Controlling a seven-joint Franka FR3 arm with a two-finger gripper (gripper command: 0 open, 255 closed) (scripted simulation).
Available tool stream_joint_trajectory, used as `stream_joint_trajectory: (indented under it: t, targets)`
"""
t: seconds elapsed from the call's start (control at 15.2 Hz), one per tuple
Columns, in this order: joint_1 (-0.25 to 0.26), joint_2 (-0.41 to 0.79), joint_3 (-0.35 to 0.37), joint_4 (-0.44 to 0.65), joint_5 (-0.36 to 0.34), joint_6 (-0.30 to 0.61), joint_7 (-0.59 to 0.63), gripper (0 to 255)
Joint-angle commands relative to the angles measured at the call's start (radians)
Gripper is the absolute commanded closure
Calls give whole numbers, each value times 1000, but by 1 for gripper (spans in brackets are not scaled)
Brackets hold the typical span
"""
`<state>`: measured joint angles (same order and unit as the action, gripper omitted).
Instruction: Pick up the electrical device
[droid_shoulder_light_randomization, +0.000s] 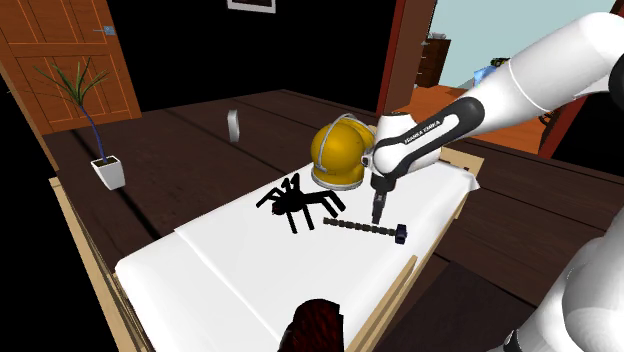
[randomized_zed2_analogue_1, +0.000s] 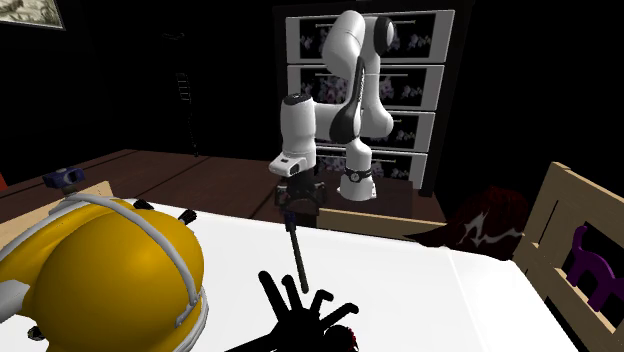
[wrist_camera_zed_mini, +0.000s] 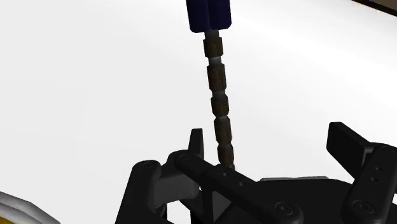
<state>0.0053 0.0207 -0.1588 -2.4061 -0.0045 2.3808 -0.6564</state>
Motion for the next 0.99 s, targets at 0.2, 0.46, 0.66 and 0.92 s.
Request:
stream_joint_trajectory:
  t: [0.2, 0.46, 0.66, 0.92]
  targets:
    - [-15, 181, 3, 82, 33, 96, -107, 0]
    - [-18, 228, 9, 79, 45, 146, -115, 0]
    - [-22, 265, 13, 79, 55, 182, -121, 0]
    - [-22, 272, 14, 79, 57, 189, -123, 255]
